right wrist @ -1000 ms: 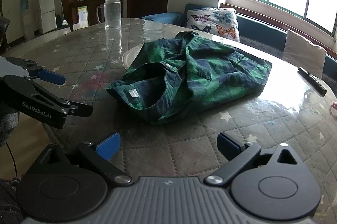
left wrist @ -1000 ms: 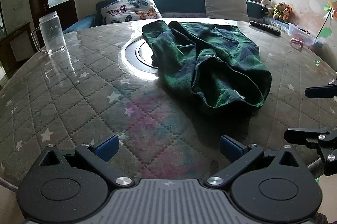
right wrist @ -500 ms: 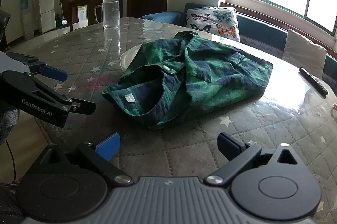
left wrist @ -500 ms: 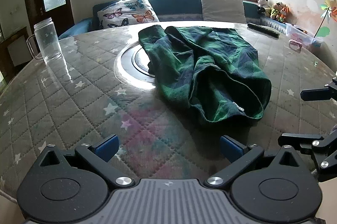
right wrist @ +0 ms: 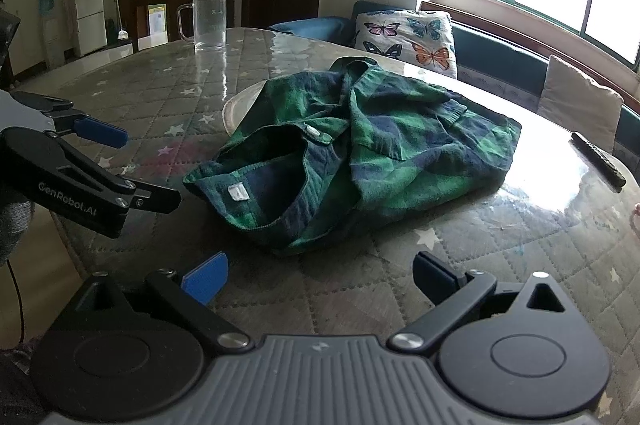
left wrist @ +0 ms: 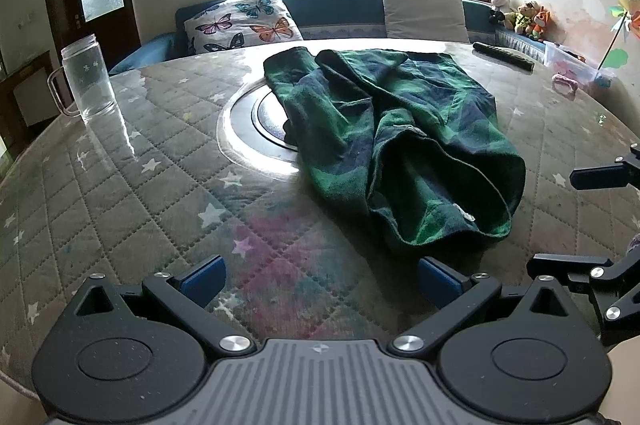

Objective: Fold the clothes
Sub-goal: 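Move both grippers toward the crumpled green plaid shirt, then grasp the shirt edge with the right gripper while the left gripper grasps another edge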

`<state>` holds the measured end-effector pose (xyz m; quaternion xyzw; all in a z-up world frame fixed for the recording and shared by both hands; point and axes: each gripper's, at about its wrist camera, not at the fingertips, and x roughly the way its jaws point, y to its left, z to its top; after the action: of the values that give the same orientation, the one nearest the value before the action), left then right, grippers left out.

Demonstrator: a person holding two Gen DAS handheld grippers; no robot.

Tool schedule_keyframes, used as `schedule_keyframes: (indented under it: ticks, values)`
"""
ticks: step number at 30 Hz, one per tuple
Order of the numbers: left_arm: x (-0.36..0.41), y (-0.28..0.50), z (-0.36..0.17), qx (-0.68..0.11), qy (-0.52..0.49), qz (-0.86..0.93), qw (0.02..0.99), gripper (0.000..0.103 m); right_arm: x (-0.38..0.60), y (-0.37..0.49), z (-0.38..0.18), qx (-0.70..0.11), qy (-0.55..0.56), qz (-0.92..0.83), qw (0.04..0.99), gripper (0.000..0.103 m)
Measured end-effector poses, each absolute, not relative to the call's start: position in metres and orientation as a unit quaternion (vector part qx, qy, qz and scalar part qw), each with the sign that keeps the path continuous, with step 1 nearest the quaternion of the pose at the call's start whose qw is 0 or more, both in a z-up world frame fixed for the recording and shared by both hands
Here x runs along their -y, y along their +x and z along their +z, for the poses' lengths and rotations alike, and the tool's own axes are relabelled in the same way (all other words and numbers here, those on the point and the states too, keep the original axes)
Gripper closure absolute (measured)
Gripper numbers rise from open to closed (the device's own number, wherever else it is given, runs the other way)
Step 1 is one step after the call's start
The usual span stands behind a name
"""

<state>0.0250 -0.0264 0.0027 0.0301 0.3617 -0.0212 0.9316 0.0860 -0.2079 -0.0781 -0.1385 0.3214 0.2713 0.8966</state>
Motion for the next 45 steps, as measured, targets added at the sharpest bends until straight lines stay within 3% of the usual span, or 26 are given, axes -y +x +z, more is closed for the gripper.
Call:
schedule_keyframes:
  ticks: [30,45]
  values:
    - [0.007,0.057,0.023,-0.345,0.045,-0.001,0.938,0.0,0.196,0.136,-0.057,-0.306,-0.144,0.27,0.902,0.003]
    - [0.009,0.111,0.028,-0.331,0.053,-0.022,0.942,0.0,0.172,0.23,-0.036,-0.302,-0.115,0.259,0.91,0.017]
